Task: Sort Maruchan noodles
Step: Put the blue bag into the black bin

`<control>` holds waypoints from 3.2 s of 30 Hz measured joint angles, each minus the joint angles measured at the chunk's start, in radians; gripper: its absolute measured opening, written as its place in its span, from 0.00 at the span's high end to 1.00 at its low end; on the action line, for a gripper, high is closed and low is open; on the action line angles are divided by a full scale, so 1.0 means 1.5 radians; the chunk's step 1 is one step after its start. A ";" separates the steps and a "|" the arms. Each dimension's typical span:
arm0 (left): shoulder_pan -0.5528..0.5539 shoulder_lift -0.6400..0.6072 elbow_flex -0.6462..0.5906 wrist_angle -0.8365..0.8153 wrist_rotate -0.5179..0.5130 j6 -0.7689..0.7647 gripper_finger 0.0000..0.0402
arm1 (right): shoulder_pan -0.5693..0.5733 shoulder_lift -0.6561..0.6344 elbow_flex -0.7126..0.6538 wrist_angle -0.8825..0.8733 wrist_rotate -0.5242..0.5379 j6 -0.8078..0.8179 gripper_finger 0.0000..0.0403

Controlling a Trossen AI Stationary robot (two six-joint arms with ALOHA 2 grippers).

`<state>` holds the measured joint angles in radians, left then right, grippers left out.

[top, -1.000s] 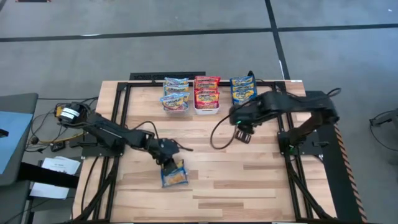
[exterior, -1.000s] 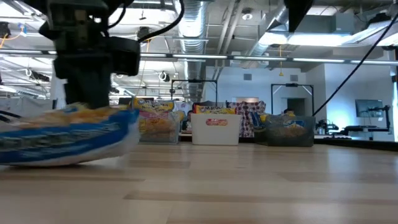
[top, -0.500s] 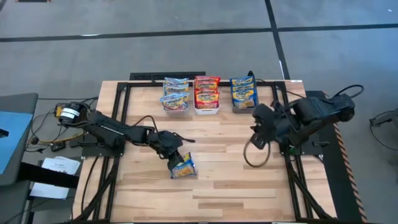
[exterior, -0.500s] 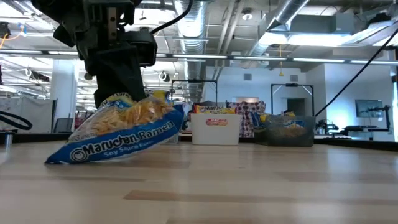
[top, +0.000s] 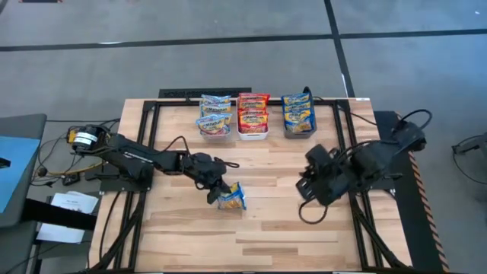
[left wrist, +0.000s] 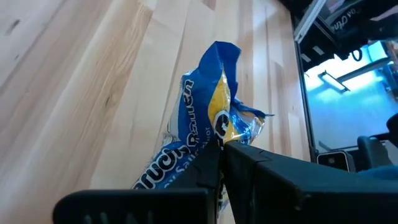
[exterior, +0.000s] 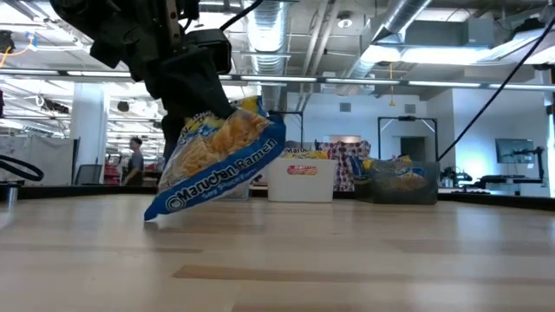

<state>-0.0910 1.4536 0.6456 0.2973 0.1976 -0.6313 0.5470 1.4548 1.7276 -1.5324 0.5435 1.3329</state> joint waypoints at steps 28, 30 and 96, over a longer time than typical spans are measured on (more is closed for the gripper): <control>0.033 -0.001 0.001 0.058 0.040 0.105 1.00 | -0.141 0.113 0.000 0.319 -0.241 -0.262 0.60; 0.035 -0.001 0.001 0.068 0.040 0.107 1.00 | -0.155 0.113 0.000 0.319 -0.271 -0.277 0.60; 0.057 -0.001 0.271 -0.066 -0.050 0.321 1.00 | -0.262 0.114 0.000 0.340 -0.277 -0.309 0.86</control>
<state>-0.0060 1.4525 1.0515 0.1987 0.1233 -0.1502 0.1543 1.6251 1.7279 -1.0225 0.1276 0.8692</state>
